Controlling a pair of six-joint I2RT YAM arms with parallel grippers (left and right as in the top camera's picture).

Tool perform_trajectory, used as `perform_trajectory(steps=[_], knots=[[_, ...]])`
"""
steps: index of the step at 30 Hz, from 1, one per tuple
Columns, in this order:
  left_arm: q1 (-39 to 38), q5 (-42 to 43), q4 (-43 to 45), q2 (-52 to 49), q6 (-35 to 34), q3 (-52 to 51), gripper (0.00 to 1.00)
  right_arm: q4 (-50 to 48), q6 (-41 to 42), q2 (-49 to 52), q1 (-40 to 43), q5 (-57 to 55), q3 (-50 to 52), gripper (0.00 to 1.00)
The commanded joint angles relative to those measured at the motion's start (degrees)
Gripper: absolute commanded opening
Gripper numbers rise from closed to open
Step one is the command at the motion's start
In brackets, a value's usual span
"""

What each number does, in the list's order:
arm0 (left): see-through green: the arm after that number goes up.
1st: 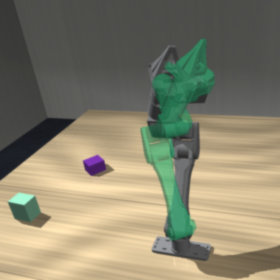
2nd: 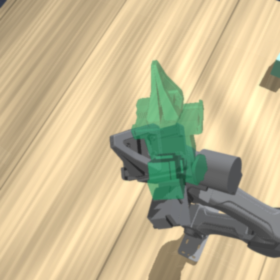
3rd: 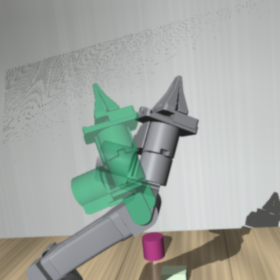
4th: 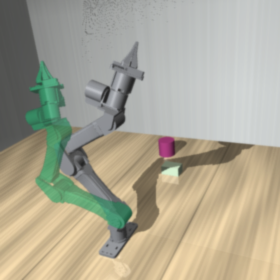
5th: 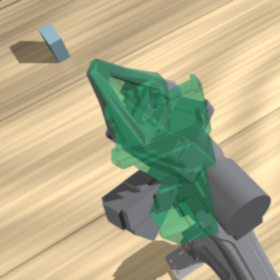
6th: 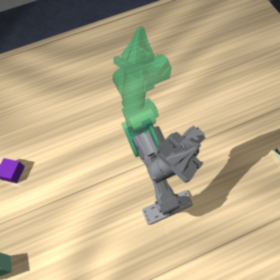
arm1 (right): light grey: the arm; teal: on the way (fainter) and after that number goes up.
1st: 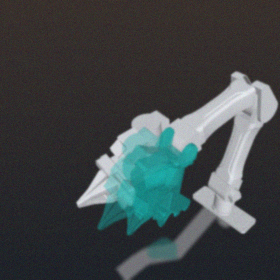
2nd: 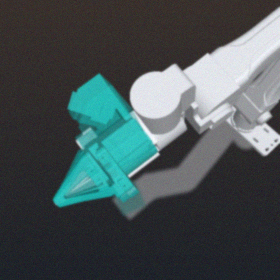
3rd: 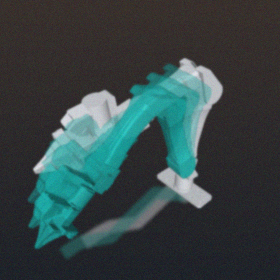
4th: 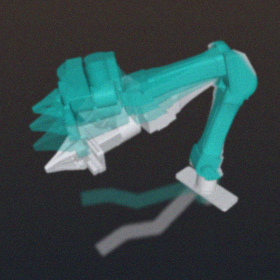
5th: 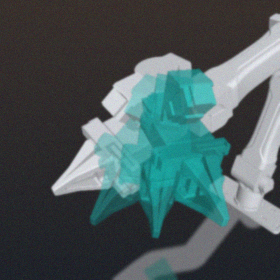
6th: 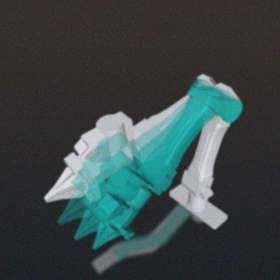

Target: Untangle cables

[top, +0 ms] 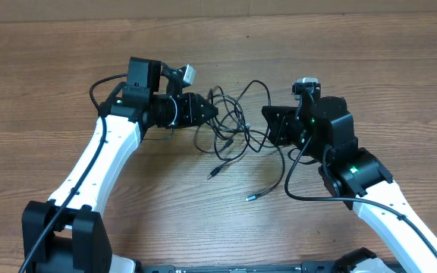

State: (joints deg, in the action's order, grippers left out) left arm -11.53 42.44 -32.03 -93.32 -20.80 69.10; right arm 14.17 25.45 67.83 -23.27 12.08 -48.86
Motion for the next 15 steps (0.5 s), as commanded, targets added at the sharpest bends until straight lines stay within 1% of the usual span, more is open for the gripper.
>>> perform_trajectory(steps=[1, 2, 5, 7, 9, 13, 15], knots=[[-0.11, -2.84, -0.13, 1.84, 0.9, 1.18, 0.87, -0.2, -0.02, -0.87, 0.2, 5.73, -2.01, 0.04], [-0.11, -2.86, -0.11, 1.84, 0.35, 1.18, 1.0, -0.2, -0.02, -0.87, 0.2, 6.86, -2.01, 0.04], [-0.13, -2.86, -0.11, 1.84, -2.47, 1.18, 1.0, -0.2, 0.0, -0.87, 0.2, 9.77, -2.01, 0.04], [-0.15, -2.86, -0.11, 1.84, -2.58, 1.18, 1.0, -0.42, 0.28, -0.87, 0.2, 10.88, -2.01, 0.04], [-0.28, -3.37, -0.11, 1.81, -2.56, 1.14, 1.0, -0.57, 3.43, -0.87, 0.2, 11.43, -2.54, 0.04], [-1.75, -4.98, 0.63, 1.79, -2.67, 1.14, 1.0, -0.57, 3.69, -0.87, 0.2, 15.08, -4.94, 0.04], [-2.95, -5.01, 1.51, 1.73, -2.67, 1.14, 1.0, -0.52, 4.44, -0.87, 0.2, 15.04, -6.19, 0.04]])
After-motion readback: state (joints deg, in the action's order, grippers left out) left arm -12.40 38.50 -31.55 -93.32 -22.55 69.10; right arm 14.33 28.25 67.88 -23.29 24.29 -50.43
